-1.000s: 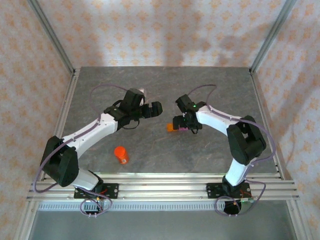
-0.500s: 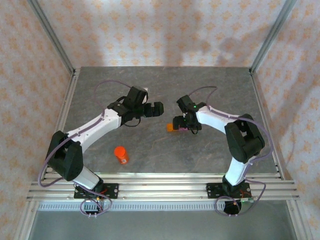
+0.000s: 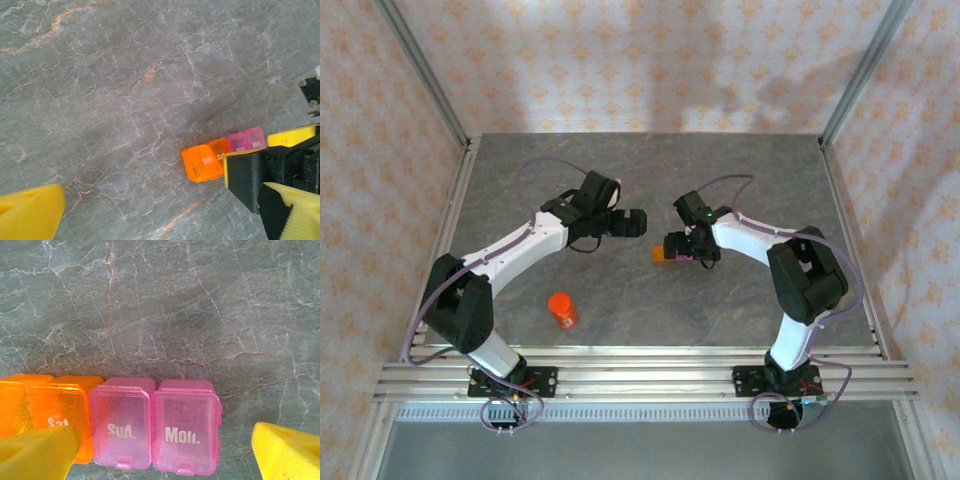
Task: Sort the pills into containers
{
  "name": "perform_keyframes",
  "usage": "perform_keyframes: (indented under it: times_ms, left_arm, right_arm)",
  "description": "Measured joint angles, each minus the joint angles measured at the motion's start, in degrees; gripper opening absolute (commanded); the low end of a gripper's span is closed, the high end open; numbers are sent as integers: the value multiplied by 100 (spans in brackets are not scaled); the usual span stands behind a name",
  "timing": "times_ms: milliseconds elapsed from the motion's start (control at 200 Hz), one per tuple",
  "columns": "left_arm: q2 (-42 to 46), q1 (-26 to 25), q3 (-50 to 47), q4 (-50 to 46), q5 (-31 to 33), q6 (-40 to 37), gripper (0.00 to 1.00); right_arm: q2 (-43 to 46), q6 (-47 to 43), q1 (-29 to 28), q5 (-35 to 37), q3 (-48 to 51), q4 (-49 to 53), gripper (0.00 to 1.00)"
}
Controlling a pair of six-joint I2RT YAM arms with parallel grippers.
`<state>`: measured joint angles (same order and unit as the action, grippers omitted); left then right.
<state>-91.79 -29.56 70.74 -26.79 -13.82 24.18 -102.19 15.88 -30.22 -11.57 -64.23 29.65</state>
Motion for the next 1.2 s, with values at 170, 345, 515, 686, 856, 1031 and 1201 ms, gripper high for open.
perform_keyframes:
  times_ms: [170, 345, 515, 686, 856, 1031, 1201]
  left_arm:
    - [-275, -17, 365, -352, 177, -400, 100]
    - [-590, -214, 723, -796, 516, -984, 100]
    - [-894, -516, 929, -1143, 787, -1471, 100]
    - [-1220, -732, 1123, -1300, 844, -1786, 100]
    - [-1519, -911, 1362, -1416, 859, -2061, 100]
    - [-1781, -1010, 1528, -1460, 874, -2247, 100]
    - [-2068, -1008, 1554, -1467, 907, -2323, 100]
  right_arm:
    - [4, -2, 44, -44, -37, 39, 92]
    - [9, 0, 184, -136, -114, 144, 92]
    - [87, -2, 387, -184, -114, 208, 92]
    - [155, 2, 542, -254, -87, 195, 92]
    - [177, 7, 645, -317, 9, 175, 91]
    - [175, 4, 660, -352, 33, 144, 91]
    - [162, 7, 660, -354, 118, 81, 91]
